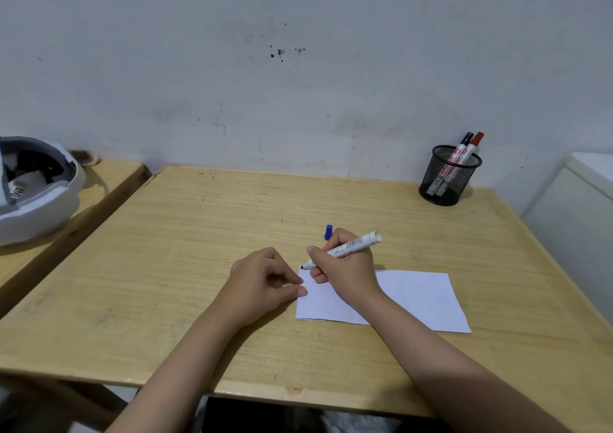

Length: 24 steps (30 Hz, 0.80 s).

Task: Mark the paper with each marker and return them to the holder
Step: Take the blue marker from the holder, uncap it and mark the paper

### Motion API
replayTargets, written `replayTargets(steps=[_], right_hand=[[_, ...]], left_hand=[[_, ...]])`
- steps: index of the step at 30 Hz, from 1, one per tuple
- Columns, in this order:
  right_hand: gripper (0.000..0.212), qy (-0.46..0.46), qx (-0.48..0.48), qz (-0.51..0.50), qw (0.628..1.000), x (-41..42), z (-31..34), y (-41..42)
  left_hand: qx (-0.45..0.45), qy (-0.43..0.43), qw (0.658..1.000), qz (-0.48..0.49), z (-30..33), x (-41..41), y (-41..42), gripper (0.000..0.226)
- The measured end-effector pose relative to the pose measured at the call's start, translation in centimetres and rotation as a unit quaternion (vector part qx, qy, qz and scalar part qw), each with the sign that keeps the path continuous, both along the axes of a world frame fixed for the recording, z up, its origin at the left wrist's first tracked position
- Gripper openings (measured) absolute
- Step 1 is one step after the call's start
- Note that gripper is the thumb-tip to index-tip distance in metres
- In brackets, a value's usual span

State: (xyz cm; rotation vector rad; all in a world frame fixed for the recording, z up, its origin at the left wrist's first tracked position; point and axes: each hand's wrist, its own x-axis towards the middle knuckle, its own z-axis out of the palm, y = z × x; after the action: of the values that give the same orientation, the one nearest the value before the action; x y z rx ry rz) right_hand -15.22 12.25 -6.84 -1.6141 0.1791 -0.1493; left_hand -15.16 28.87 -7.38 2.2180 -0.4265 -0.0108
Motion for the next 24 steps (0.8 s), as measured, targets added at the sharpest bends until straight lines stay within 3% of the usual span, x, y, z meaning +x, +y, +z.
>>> replayTargets(steps=[8,18,22,24], right_hand=[[0.028,-0.006,0.027,-0.01,1.0,-0.2,0.1,-0.2],[0.015,-0.057,0.272,-0.083,0.957,0.0,2.2,-2.8],[0.009,-0.069,0.249,-0.095,0.961,-0.6,3.2,-4.6],[0.008,-0.066,0.206,-0.099,0.971,-1.1,3.4,-5.4]], left_hand=[[0.006,-0.008,1.0,-0.001,0.1,0.1,0.0,0.013],[0.003,0.047,0.999,-0.01,2.5,2.0,-1.4,0.015],[-0.007,-0.016,1.0,0.014,3.6,4.3,-4.1,0.012],[0.023,-0.027,0.999,-0.011,3.5,5.4,-5.6,0.024]])
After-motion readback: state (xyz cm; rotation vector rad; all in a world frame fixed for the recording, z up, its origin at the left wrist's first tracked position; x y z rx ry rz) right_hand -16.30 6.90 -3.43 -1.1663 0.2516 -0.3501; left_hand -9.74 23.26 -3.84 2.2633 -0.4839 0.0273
